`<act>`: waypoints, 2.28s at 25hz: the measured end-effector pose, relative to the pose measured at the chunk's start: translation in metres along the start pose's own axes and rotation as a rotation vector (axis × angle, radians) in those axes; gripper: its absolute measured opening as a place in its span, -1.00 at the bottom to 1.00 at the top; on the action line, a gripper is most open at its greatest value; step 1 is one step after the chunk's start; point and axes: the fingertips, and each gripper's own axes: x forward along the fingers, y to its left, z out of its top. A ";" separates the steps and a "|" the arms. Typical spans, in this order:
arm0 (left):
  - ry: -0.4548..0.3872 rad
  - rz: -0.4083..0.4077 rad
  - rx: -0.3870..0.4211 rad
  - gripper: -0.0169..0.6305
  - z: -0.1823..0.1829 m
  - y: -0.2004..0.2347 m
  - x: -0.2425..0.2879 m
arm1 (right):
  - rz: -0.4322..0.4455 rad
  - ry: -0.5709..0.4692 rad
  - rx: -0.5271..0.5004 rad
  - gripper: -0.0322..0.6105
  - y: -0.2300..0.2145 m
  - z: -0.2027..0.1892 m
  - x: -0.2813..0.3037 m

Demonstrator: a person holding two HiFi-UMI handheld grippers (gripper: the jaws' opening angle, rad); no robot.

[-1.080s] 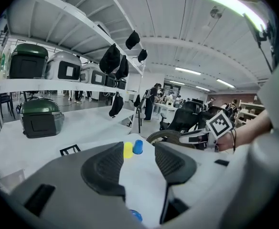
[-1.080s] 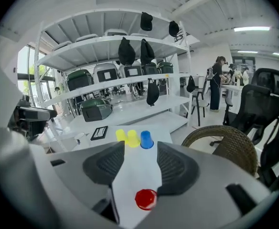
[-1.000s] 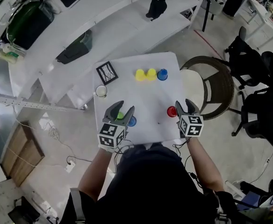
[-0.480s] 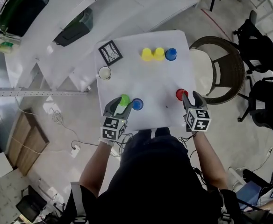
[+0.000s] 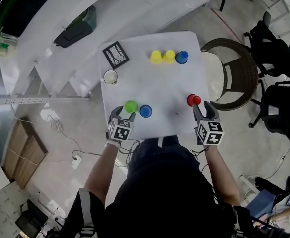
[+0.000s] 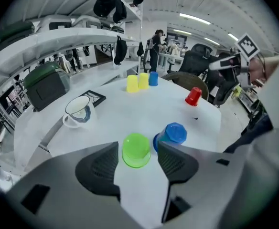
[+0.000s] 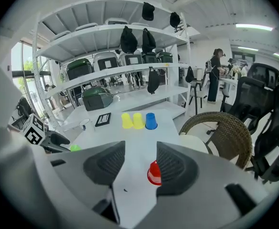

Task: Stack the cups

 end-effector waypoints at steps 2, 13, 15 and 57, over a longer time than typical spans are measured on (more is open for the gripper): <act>0.017 -0.013 0.023 -0.21 -0.004 0.000 0.009 | -0.006 0.001 0.008 -0.27 0.002 -0.002 -0.002; 0.040 -0.034 -0.076 -0.27 -0.013 0.005 0.027 | -0.054 0.022 0.039 -0.30 -0.003 -0.018 -0.016; 0.040 -0.028 -0.067 -0.30 -0.012 0.007 0.027 | -0.059 0.022 0.051 -0.31 -0.005 -0.020 -0.016; -0.051 -0.079 0.193 -0.31 0.311 0.006 0.102 | -0.068 -0.005 0.208 -0.38 -0.068 -0.022 -0.007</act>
